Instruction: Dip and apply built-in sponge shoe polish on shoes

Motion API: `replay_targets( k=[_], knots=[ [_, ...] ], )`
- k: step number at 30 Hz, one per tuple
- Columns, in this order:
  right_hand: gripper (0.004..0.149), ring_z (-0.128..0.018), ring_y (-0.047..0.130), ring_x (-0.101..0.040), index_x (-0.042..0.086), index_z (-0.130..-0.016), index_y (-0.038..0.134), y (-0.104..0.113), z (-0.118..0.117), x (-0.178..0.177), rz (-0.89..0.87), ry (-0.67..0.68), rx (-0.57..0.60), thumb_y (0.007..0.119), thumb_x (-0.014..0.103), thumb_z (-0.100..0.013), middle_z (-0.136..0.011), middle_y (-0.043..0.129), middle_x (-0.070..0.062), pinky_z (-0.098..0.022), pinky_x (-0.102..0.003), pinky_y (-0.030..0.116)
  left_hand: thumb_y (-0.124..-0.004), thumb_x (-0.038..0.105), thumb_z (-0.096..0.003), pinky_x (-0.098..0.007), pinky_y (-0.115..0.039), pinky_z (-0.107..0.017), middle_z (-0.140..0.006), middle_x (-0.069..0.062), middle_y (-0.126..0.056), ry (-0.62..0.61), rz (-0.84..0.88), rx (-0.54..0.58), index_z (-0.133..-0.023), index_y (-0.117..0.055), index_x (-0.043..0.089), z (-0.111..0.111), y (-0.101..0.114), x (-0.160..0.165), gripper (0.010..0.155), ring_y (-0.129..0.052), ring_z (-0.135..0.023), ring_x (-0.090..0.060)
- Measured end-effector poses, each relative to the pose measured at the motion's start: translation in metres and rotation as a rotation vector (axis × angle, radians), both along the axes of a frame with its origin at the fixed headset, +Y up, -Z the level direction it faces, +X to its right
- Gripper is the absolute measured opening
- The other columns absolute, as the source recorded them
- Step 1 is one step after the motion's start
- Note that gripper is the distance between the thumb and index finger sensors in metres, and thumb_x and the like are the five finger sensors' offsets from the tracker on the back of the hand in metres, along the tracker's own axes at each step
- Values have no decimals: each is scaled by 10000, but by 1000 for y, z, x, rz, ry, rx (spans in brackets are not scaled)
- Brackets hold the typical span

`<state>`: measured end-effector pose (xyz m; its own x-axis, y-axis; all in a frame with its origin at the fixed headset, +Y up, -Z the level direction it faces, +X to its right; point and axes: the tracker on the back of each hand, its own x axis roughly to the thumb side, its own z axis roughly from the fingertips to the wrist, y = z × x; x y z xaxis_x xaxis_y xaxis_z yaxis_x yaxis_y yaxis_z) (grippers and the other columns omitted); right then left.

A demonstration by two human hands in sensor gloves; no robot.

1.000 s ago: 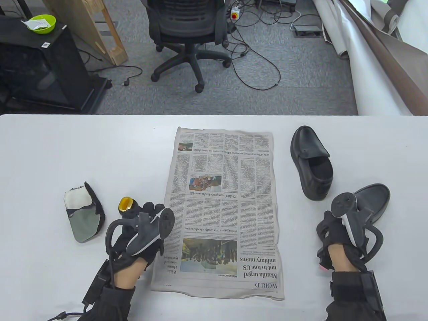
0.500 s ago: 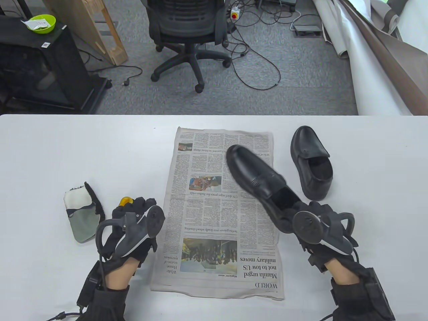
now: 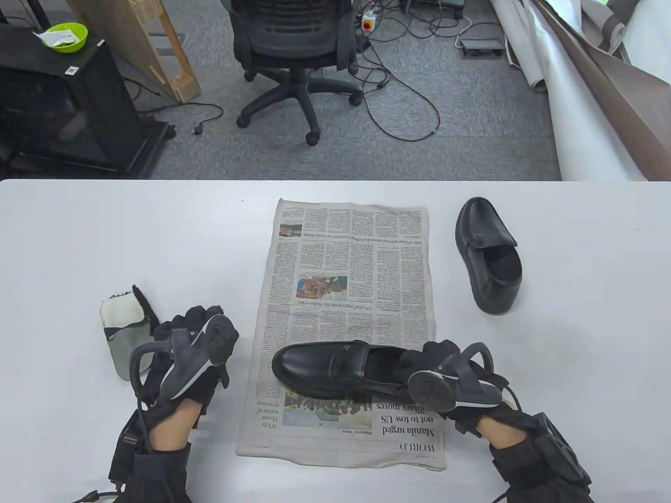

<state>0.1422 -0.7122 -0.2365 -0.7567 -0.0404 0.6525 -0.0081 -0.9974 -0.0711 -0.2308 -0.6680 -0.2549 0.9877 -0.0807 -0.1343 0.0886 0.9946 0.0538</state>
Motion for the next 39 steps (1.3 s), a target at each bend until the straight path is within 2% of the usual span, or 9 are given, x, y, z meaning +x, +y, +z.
replay_targets(
  k=[11,13,16,19,24,28,32,35,39],
  knots=[
    [414,-562,928,-304,401,-733,892,-11,-1,0,33,-27,-62,770,442,-339,-845,818,80,-577,-546,758,-786,536,-473,-522,-718,-711,-1016,-51,-809,53,-10,18,-959,-731,300,3,7,-18,543,-929,-849,-246],
    [419,-584,914,-320,395,-750,882,-13,-4,3,-3,-45,-116,785,433,-344,-870,806,78,-584,-557,743,-788,513,-482,-508,-730,-706,-1025,-49,-799,70,-32,19,-960,-729,305,3,10,-24,525,-937,-835,-226],
    [419,-690,825,-357,407,-762,860,-14,-5,5,-25,-53,-146,793,452,-351,-904,775,73,-604,-567,695,-794,443,-500,-492,-735,-705,-1042,-41,-777,111,-33,24,-957,-727,323,4,14,-38,477,-936,-813,-195],
    [427,-892,638,-391,411,-741,861,-15,-6,6,-40,-49,-146,804,519,-332,-920,755,63,-634,-528,656,-816,341,-511,-468,-757,-687,-1065,-30,-744,179,-30,16,-959,-720,332,4,15,-60,459,-954,-755,-152],
    [412,-936,668,-423,378,-729,864,-17,-8,8,-102,-51,-217,801,506,-342,-923,732,47,-641,-543,680,-829,290,-510,-427,-801,-643,-1130,-50,-635,293,7,-57,-1006,-662,305,-9,-5,-99,524,-993,-590,-86],
    [402,-941,673,-427,370,-720,868,-19,-10,9,-130,-47,-238,800,502,-346,-920,726,42,-645,-549,678,-824,281,-511,-406,-816,-631,-1166,-44,-555,333,43,-176,-1037,-604,299,-26,-29,-123,571,-996,-532,-58],
    [403,-934,684,-433,366,-718,867,-19,-10,9,-133,-46,-236,799,505,-346,-915,729,41,-643,-548,681,-824,387,-505,-407,-804,-643,-1190,-56,-500,351,129,-347,-1069,-542,291,-38,-55,-138,638,-984,-537,-63],
    [401,-930,686,-436,364,-714,869,-20,-11,9,-139,-43,-239,798,506,-346,-913,729,42,-643,-548,682,-844,415,-486,-402,-803,-645,-1186,-49,-513,379,108,-402,-1073,-531,282,-45,-71,-142,679,-974,-532,-52],
    [393,-922,692,-448,373,-706,872,-20,-11,10,-148,-41,-241,799,513,-345,-909,734,47,-646,-548,678,-851,410,-459,-375,-828,-609,-1080,-65,-655,416,119,-400,-1032,-585,263,-49,-81,-145,649,-972,-497,-28]
  ],
)
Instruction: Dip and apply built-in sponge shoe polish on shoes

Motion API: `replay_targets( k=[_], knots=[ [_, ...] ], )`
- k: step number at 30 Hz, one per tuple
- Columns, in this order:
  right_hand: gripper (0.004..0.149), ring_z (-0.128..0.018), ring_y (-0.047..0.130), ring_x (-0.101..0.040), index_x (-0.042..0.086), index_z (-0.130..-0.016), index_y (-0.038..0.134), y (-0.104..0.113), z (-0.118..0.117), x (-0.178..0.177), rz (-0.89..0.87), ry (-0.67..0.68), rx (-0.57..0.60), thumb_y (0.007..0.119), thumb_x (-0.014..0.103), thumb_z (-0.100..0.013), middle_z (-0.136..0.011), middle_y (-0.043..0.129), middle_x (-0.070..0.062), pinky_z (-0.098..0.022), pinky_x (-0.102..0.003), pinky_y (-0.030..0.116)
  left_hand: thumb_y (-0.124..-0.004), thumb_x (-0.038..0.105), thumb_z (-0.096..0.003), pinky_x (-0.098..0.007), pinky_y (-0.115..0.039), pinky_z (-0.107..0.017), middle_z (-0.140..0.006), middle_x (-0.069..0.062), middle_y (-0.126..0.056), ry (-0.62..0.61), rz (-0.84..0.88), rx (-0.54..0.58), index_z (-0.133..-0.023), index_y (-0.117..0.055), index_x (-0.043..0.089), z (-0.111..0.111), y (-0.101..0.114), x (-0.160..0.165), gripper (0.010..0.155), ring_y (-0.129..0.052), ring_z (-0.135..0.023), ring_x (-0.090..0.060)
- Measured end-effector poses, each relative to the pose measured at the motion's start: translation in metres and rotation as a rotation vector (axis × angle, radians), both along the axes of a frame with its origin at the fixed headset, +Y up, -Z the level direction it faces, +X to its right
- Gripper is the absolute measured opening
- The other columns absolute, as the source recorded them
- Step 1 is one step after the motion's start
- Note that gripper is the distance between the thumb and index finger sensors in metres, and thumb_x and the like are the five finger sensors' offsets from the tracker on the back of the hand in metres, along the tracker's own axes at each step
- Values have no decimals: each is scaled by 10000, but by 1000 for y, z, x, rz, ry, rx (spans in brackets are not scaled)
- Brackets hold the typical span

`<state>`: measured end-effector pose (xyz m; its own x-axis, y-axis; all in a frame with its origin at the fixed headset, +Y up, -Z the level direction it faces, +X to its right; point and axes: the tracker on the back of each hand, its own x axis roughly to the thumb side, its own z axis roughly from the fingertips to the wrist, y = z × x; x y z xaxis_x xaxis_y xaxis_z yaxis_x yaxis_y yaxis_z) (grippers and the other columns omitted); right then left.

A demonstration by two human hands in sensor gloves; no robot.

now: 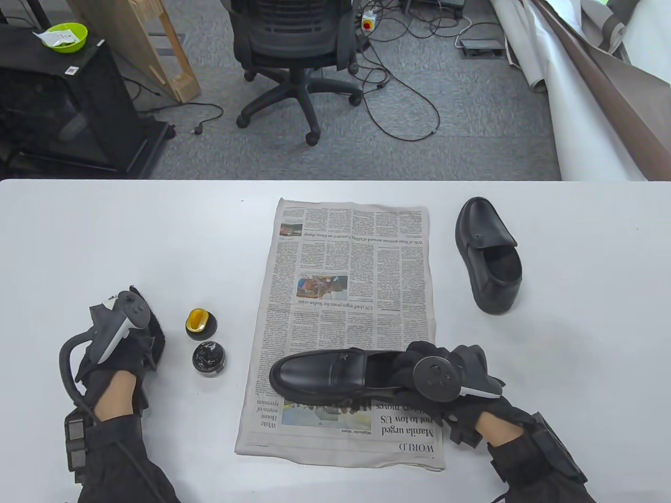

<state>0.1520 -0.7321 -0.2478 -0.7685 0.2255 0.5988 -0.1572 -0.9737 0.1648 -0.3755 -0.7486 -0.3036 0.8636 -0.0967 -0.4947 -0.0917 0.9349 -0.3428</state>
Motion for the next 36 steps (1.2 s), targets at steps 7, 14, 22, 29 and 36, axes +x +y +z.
replay_targets(
  k=[7,14,22,29,36],
  knots=[
    [391,-956,662,-442,357,-692,883,-2,-1,1,-31,-4,-13,809,513,-341,-916,728,40,-660,-563,663,-872,354,-441,-356,-898,-510,-899,-67,-854,-33,-87,89,-878,-729,261,0,7,4,469,-1018,-357,-39],
    [390,-951,671,-437,353,-688,883,-2,-1,1,-38,-9,-17,809,515,-341,-915,726,41,-659,-561,667,-834,311,-458,-307,-972,-347,-750,-41,-973,-101,-100,364,-889,-674,250,18,65,32,464,-1061,-173,16],
    [388,-947,678,-432,351,-685,884,-3,-2,1,-41,-10,-23,809,516,-342,-912,725,42,-655,-557,672,-861,436,-433,-345,-926,-407,-722,-5,-931,-506,211,498,-940,-669,276,47,110,132,565,-1031,-236,7],
    [388,-970,636,-436,347,-669,891,-3,-2,1,-43,-11,-24,810,532,-337,-917,723,32,-668,-566,650,-868,460,-397,-341,-928,-407,-688,8,-943,-872,247,429,-922,-691,274,72,91,265,584,-1028,-215,10],
    [393,-952,674,-441,334,-657,895,-4,-3,1,-60,-14,-27,810,540,-333,-912,727,25,-661,-561,667,-870,498,-379,-348,-921,-406,-652,17,-947,-978,223,366,-921,-689,277,75,70,316,613,-1014,-182,-7]
  ],
)
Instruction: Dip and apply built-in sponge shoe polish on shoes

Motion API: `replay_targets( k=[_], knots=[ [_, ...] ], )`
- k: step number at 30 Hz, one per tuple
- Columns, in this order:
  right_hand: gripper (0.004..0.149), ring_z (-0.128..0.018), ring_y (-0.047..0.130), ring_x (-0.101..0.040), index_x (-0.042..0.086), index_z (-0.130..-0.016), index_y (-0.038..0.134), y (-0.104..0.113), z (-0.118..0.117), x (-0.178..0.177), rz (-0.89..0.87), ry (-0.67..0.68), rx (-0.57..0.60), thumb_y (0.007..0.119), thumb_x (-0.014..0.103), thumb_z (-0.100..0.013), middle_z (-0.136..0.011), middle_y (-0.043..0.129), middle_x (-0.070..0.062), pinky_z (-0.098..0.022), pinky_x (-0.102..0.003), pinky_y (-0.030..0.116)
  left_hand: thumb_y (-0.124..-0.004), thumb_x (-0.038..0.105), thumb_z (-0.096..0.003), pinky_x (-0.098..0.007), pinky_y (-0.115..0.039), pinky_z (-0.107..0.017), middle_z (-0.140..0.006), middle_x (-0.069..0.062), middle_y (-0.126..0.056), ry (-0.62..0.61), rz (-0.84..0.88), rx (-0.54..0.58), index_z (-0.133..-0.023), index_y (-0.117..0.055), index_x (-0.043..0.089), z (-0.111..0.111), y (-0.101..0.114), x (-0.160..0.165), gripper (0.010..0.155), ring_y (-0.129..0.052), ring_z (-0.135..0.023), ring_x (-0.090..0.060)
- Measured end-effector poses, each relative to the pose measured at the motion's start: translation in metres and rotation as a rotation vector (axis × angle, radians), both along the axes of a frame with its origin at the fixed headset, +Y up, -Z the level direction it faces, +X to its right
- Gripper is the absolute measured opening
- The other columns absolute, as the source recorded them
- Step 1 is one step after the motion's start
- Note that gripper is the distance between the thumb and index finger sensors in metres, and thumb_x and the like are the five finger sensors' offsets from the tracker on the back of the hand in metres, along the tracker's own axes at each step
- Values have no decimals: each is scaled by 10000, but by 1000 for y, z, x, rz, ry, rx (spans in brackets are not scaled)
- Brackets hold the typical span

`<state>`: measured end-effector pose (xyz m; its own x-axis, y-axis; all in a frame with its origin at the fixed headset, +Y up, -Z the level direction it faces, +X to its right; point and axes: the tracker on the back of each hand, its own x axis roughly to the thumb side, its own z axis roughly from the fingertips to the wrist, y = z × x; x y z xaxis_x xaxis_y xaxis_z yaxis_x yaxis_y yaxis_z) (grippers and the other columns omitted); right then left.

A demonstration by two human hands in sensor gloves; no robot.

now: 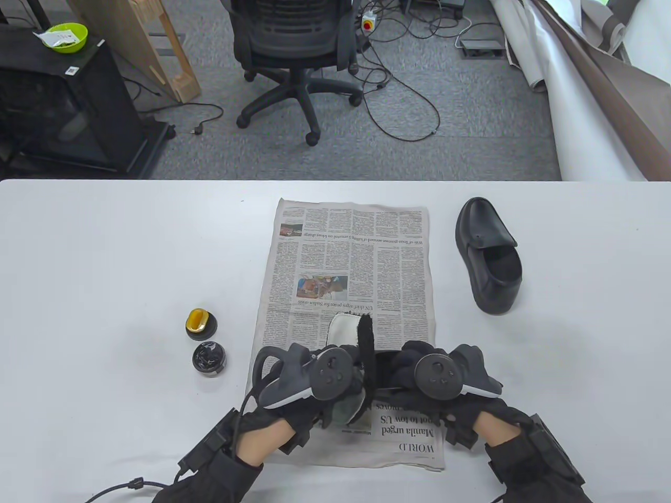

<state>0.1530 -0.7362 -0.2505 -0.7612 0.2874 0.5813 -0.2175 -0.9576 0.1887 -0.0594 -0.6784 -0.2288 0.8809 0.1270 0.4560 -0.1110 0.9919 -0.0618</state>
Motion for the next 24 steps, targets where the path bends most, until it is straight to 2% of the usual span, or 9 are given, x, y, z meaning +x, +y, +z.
replay_targets(
  k=[3,7,17,24],
  knots=[
    [394,-950,674,-439,332,-660,895,0,-1,0,1,3,-6,810,539,-335,-913,724,25,-660,-560,666,-872,519,-370,-351,-922,-402,-639,19,-949,3,-33,-27,-931,-680,272,0,-16,0,643,-1013,-174,-11],
    [394,-950,674,-438,333,-659,894,0,-1,-1,8,2,-6,809,540,-334,-912,726,24,-658,-561,669,-869,546,-360,-356,-931,-383,-593,22,-963,14,-72,-14,-920,-700,260,0,-25,0,651,-1018,-146,-19],
    [394,-948,678,-433,332,-656,895,-1,-1,-1,12,-1,-4,809,541,-334,-908,730,26,-655,-560,671,-876,570,-356,-359,-943,-363,-532,35,-979,37,-231,-71,-904,-732,254,-4,-27,-19,649,-1032,-123,-29],
    [391,-949,678,-431,333,-653,897,-1,-2,-2,12,-2,-7,809,542,-334,-909,729,28,-655,-560,671,-891,564,-357,-367,-934,-387,-547,32,-979,136,-349,-212,-906,-730,272,-23,-29,-52,642,-1038,-151,-39]
  ],
)
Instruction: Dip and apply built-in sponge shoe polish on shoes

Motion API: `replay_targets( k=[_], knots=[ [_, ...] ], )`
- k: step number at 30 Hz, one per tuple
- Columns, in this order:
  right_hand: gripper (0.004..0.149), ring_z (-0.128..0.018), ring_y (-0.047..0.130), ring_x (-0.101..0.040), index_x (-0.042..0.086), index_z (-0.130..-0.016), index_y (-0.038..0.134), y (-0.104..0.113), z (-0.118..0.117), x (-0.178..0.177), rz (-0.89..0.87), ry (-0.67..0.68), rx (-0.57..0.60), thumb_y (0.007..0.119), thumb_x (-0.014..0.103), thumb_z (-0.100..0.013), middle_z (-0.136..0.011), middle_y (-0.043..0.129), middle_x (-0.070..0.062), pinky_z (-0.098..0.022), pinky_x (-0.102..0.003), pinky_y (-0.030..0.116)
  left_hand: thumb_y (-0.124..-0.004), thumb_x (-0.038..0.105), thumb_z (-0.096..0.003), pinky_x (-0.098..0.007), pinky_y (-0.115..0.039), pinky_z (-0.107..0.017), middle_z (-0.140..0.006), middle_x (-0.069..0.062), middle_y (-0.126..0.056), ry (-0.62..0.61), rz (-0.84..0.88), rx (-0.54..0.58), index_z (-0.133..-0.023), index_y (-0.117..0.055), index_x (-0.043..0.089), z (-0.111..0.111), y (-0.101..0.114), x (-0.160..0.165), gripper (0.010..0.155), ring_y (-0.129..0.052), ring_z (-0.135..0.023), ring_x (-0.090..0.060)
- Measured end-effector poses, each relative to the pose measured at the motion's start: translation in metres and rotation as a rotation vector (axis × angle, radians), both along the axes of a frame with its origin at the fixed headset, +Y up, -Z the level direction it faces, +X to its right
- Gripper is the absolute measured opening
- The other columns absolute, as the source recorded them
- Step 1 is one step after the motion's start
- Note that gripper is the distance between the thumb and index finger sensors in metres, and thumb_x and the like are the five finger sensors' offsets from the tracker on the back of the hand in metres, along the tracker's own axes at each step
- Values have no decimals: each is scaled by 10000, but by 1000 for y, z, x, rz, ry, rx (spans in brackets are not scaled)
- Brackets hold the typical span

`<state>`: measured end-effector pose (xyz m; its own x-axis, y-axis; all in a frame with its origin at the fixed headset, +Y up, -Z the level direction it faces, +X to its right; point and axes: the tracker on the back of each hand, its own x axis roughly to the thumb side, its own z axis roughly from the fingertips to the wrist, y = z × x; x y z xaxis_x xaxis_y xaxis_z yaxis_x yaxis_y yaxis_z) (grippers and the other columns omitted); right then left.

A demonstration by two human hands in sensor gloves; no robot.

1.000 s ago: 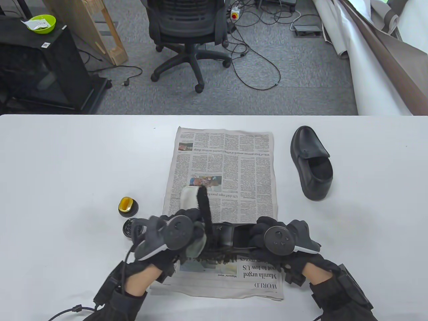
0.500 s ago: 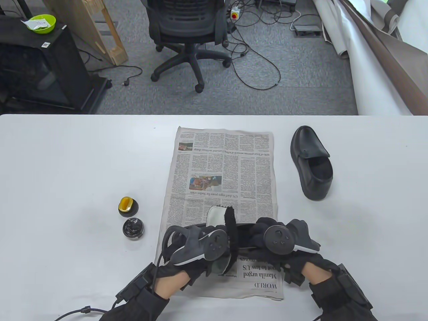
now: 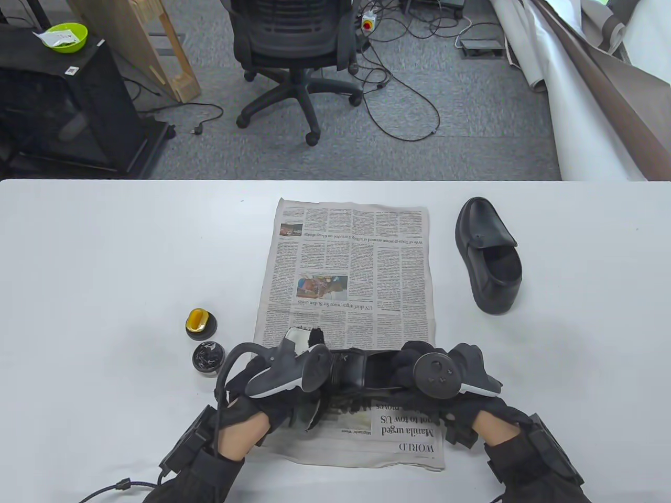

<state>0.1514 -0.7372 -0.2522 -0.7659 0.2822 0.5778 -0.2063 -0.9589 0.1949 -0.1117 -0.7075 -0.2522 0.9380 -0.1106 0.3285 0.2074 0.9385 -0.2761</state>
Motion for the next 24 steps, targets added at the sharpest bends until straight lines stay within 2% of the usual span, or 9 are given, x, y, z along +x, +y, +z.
replay_targets(
  k=[5,7,9,12,14,18,20,24],
  knots=[
    [393,-948,677,-431,331,-652,898,0,-1,0,-5,4,-7,813,543,-333,-908,730,29,-657,-559,669,-896,543,-369,-371,-928,-400,-558,30,-976,81,-70,-20,-911,-730,272,-9,5,-21,628,-1038,-166,-47],
    [393,-947,674,-436,330,-651,899,0,-1,0,-7,4,-8,814,546,-333,-909,729,27,-657,-559,667,-905,535,-372,-361,-930,-397,-552,37,-977,85,-84,21,-925,-722,267,-9,9,-24,641,-1033,-160,-38],
    [392,-948,670,-450,328,-645,902,-1,-1,0,-8,2,-7,817,549,-332,-912,728,24,-658,-563,666,-908,528,-376,-355,-930,-398,-550,45,-977,47,46,93,-929,-717,279,-8,15,-20,636,-1029,-158,-33],
    [393,-945,686,-447,324,-640,904,-1,-2,0,-12,2,-16,817,553,-332,-907,733,24,-656,-561,675,-896,528,-380,-361,-928,-394,-545,37,-981,5,331,125,-931,-720,292,-4,19,1,625,-1023,-151,-39],
    [395,-945,688,-444,323,-641,904,-1,-2,0,-13,1,-16,819,553,-331,-906,733,26,-655,-561,676,-882,535,-380,-363,-927,-391,-542,36,-983,2,424,138,-929,-722,293,-3,19,18,621,-1017,-144,-38],
    [395,-944,689,-442,324,-639,903,-1,-2,0,-9,-4,-12,817,553,-329,-905,735,27,-654,-561,676,-860,550,-378,-359,-926,-389,-540,38,-980,16,322,166,-935,-707,292,-4,11,45,632,-1008,-136,-32],
    [394,-944,689,-440,324,-639,903,-1,-2,0,-9,-4,-12,817,554,-331,-906,734,28,-654,-560,676,-843,558,-380,-350,-932,-384,-534,46,-982,4,254,186,-942,-699,298,-6,7,49,635,-1002,-126,-17],
    [396,-944,689,-440,323,-638,904,-2,-2,-1,-6,-3,-9,816,555,-329,-904,735,28,-654,-560,675,-851,544,-390,-360,-931,-380,-525,33,-990,20,229,150,-946,-710,289,-8,7,46,627,-998,-114,-28]
  ],
)
